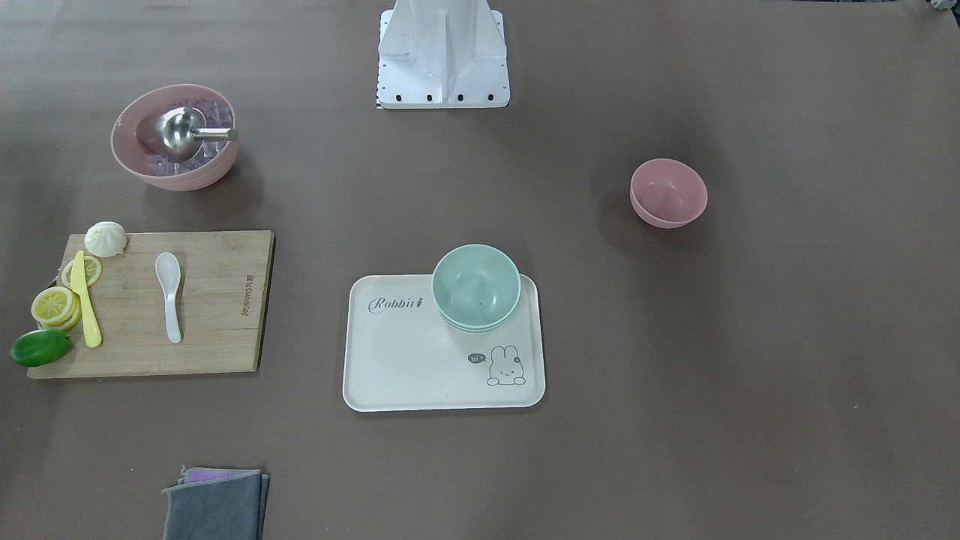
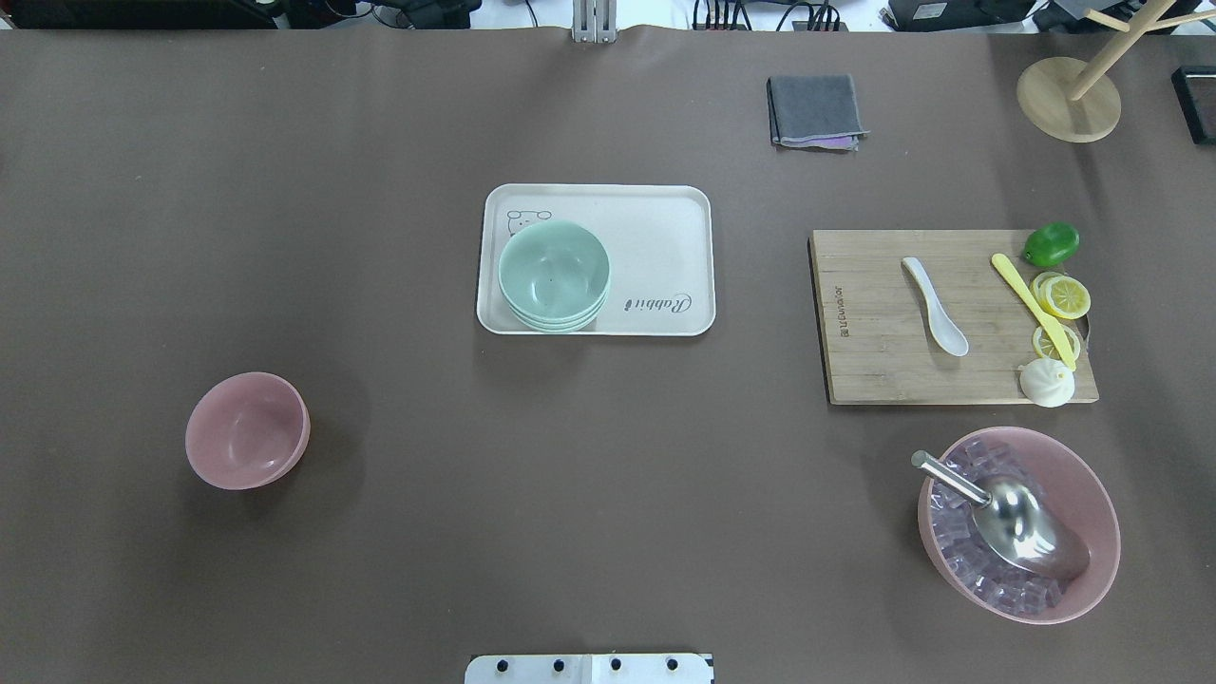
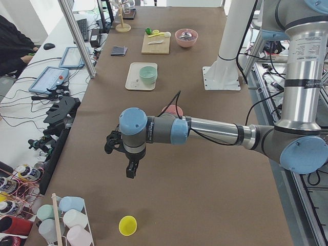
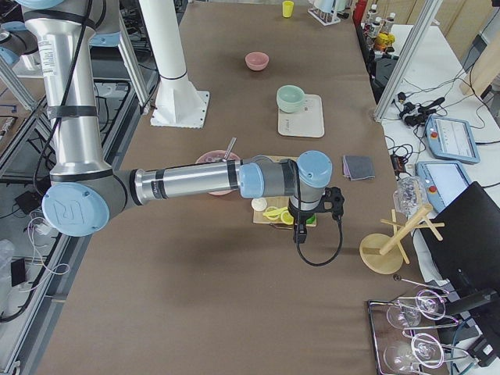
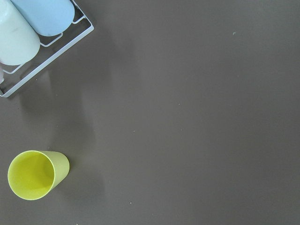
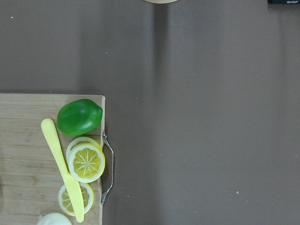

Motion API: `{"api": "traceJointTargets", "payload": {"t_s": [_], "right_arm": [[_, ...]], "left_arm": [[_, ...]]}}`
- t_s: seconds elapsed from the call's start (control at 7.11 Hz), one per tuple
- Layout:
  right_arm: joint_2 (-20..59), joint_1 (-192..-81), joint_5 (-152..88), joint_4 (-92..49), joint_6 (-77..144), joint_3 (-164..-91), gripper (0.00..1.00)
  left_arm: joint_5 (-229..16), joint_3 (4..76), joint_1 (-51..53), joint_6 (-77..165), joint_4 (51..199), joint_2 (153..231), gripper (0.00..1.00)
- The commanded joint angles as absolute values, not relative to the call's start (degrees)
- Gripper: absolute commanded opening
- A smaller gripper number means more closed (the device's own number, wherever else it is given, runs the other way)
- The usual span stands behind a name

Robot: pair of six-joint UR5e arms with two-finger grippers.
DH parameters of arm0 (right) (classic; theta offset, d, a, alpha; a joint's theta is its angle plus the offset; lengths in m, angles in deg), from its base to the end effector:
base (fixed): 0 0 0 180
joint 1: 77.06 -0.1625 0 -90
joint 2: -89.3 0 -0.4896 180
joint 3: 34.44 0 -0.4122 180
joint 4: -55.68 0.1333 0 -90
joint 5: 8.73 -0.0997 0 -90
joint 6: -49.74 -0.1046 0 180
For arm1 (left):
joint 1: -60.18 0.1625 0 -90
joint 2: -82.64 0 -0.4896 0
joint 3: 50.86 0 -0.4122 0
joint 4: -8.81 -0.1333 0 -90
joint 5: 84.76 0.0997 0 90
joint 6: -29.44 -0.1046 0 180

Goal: Stack pink bowl on green and place spoon

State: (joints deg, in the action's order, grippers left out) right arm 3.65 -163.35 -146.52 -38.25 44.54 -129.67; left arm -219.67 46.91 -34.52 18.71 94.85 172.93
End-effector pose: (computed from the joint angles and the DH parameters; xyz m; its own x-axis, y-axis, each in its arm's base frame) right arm 0.0201 -0.5522 0.6422 0.6688 -0.0258 0.7430 0.0038 0.9995 0.0312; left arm -0.1015 -0.5087 0.6611 0.7128 0.1775 -0.6786 -0.0519 0.9781 0.2014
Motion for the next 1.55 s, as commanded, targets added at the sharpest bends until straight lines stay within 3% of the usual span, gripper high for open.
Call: {"api": "traceJointTargets", "payload": {"t_s": [0.0,0.84,1.12,1.41], "right_arm": [[3.4,-163.3,-146.5,-38.0,45.0,-129.9,1.0],[3.6,-162.7,-144.6,-38.9,43.2,-132.7,1.0],[3.5,-162.7,-145.0,-39.0,43.2,-132.8,1.0],[3.6,-162.7,-146.3,-38.9,43.2,-132.4,1.0]], "left_arm": [[-219.7,46.9,-34.6,18.7,94.9,173.0,0.99],[-219.8,47.2,-34.6,21.4,94.9,173.2,0.99],[-222.2,52.1,-33.3,33.3,95.0,173.2,0.98],[-226.9,60.1,-22.9,56.6,100.4,173.5,0.98]]}}
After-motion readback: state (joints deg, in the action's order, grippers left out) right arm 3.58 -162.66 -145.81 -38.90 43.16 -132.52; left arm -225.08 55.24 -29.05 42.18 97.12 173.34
